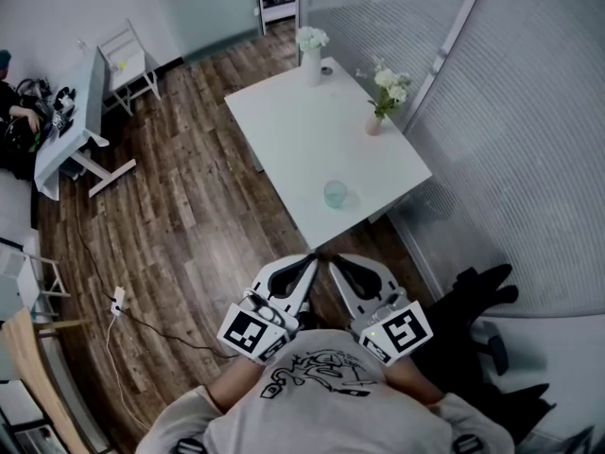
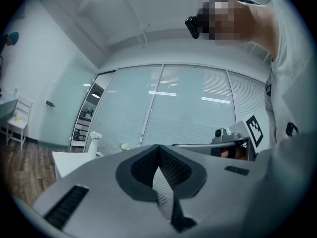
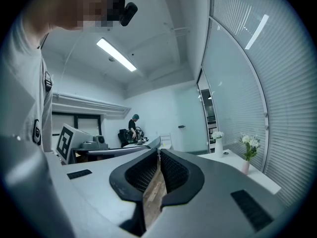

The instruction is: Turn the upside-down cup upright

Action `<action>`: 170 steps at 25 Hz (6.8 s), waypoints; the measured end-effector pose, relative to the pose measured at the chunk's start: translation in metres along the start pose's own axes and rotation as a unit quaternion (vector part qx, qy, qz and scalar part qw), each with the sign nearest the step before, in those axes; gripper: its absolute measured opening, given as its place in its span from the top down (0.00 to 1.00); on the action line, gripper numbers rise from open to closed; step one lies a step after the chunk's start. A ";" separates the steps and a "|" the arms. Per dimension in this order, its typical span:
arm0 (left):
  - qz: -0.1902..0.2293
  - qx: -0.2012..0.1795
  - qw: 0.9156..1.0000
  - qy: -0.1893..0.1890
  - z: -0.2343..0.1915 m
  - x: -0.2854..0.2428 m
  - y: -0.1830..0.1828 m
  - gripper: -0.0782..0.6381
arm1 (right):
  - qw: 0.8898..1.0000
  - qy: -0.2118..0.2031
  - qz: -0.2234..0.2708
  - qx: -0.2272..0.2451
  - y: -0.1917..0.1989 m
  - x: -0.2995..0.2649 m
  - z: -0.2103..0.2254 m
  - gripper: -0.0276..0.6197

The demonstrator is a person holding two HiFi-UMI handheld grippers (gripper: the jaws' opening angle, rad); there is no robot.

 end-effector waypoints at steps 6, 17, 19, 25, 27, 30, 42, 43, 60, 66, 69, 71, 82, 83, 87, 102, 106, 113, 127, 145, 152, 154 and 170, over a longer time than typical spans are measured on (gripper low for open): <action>0.000 -0.003 1.000 0.005 -0.021 0.001 -0.005 0.89 | 1.000 0.004 0.000 0.004 -0.009 -0.020 0.000 0.89; -0.006 0.001 1.000 0.006 -0.038 0.001 -0.005 0.89 | 1.000 0.010 -0.001 -0.005 -0.011 -0.038 0.001 0.89; -0.006 0.001 1.000 0.005 -0.040 0.000 -0.007 0.89 | 1.000 0.009 -0.002 -0.002 -0.012 -0.039 0.003 0.89; -0.005 0.000 1.000 -0.005 -0.045 -0.001 -0.008 0.89 | 1.000 0.000 -0.009 0.004 -0.013 -0.045 0.008 0.89; -0.004 0.003 1.000 -0.006 -0.047 -0.004 -0.008 0.89 | 1.000 -0.001 -0.007 0.009 -0.015 -0.047 0.012 0.89; -0.003 0.004 1.000 -0.007 -0.048 -0.011 -0.008 0.89 | 1.000 -0.002 -0.005 0.009 -0.015 -0.050 0.020 0.89; -0.014 0.005 1.000 -0.023 -0.070 -0.060 -0.015 0.89 | 1.000 -0.014 -0.012 0.007 -0.022 -0.070 0.077 0.89; -0.014 0.004 1.000 -0.024 -0.072 -0.067 -0.016 0.89 | 1.000 -0.013 -0.010 0.006 -0.023 -0.071 0.084 0.89; -0.019 -0.003 1.000 -0.022 -0.100 -0.170 -0.034 0.89 | 1.000 -0.013 -0.007 0.003 -0.038 -0.091 0.186 0.89; -0.024 0.000 0.999 -0.021 -0.105 -0.201 -0.035 0.89 | 1.000 -0.011 -0.008 -0.002 -0.040 -0.093 0.217 0.89; -0.026 -0.001 0.999 -0.019 -0.108 -0.216 -0.036 0.89 | 1.000 -0.009 -0.008 -0.007 -0.040 -0.094 0.232 0.89; -0.027 -0.001 0.999 -0.020 -0.108 -0.224 -0.036 0.89 | 1.000 -0.010 -0.012 -0.006 -0.039 -0.094 0.241 0.89; -0.028 0.004 0.999 -0.024 -0.114 -0.249 -0.034 0.89 | 1.000 -0.012 -0.019 0.000 -0.040 -0.101 0.266 0.89; -0.028 0.004 0.999 -0.024 -0.115 -0.249 -0.034 0.89 | 1.000 -0.011 -0.018 -0.001 -0.041 -0.101 0.267 0.89; -0.032 0.005 0.999 -0.026 -0.120 -0.246 -0.035 0.89 | 1.000 -0.011 -0.028 -0.001 -0.041 -0.105 0.265 0.89; -0.076 -0.006 0.997 0.013 -0.163 -0.238 -0.017 0.89 | 0.994 -0.010 -0.098 0.042 -0.010 -0.145 0.251 0.89; -0.099 -0.005 0.995 0.031 -0.172 -0.238 0.004 0.89 | 0.990 -0.014 -0.122 0.067 0.003 -0.158 0.245 0.89; -0.122 0.009 0.992 0.035 -0.196 -0.237 0.034 0.89 | 0.981 -0.011 -0.173 0.082 0.028 -0.172 0.246 0.88; -0.157 0.031 0.985 0.060 -0.232 -0.243 0.114 0.89 | 0.955 -0.033 -0.283 0.088 0.108 -0.211 0.244 0.88; -0.210 0.022 0.975 0.062 -0.250 -0.251 0.205 0.89 | 0.900 -0.075 -0.411 0.128 0.196 -0.239 0.244 0.88; -0.233 0.035 0.970 0.055 -0.253 -0.246 0.225 0.89 | 0.877 -0.087 -0.453 0.134 0.219 -0.243 0.243 0.76; -0.235 0.037 0.970 0.053 -0.254 -0.245 0.231 0.89 | 0.870 -0.086 -0.464 0.142 0.224 -0.244 0.243 0.76; -0.256 0.048 0.964 0.050 -0.250 -0.244 0.257 0.89 | 0.823 -0.085 -0.517 0.220 0.256 -0.248 0.243 0.76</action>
Point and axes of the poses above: the fingertips, and each gripper's own axes: x backward along the fingers, z to its right, y out of its underside, the point moved 6 cm from there along x, backward along the fingers, and after that the axes turned 10 degrees about -z, right-handed, at the moved point
